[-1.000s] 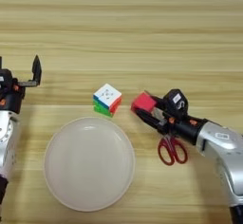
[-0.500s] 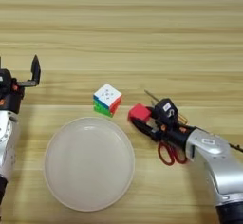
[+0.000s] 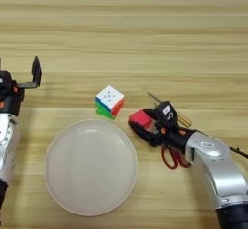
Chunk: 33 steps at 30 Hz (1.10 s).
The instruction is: Move the objects on the table
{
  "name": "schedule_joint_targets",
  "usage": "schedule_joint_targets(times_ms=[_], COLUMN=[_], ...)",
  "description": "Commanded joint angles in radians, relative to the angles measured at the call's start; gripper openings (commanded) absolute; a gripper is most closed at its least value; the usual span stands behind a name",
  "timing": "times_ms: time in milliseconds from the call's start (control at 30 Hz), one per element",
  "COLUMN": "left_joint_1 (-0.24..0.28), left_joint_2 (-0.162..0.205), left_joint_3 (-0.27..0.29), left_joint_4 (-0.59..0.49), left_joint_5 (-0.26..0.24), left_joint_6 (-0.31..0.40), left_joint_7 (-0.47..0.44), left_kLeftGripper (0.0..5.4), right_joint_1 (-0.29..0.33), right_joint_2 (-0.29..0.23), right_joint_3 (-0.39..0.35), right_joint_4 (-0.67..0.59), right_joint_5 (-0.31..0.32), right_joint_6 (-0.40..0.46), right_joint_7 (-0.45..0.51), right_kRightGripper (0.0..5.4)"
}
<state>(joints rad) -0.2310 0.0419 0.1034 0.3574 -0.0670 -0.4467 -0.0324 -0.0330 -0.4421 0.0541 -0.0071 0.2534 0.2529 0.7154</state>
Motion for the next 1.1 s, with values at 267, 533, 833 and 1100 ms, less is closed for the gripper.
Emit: schedule_joint_targets(times_ms=[267,533,833,1100], left_joint_1=[-0.013,-0.014,-0.014,-0.008], left_joint_2=[0.002,0.003,0.003,0.016], left_joint_3=[0.001,0.001,-0.008,-0.038], left_joint_4=[0.012,0.015,0.014,-0.001], left_joint_5=[0.004,0.003,0.002,0.01], left_joint_6=[-0.013,-0.014,-0.006,0.006], left_joint_7=[0.0,-0.003,-0.015,-0.064], left_kLeftGripper=[5.4,5.4,5.4,5.4], right_joint_1=[-0.015,-0.003,0.012,-0.001], right_joint_2=[-0.018,-0.041,-0.055,-0.044], right_joint_3=[-0.046,-0.069,-0.093,-0.087], right_joint_4=[-0.129,-0.239,-0.271,-0.265], right_joint_5=[0.03,0.062,0.073,0.072], right_joint_6=[0.011,0.029,0.034,0.035], right_joint_7=[-0.003,-0.001,-0.01,-0.021], right_kRightGripper=[4.67,5.37,5.37,5.37])
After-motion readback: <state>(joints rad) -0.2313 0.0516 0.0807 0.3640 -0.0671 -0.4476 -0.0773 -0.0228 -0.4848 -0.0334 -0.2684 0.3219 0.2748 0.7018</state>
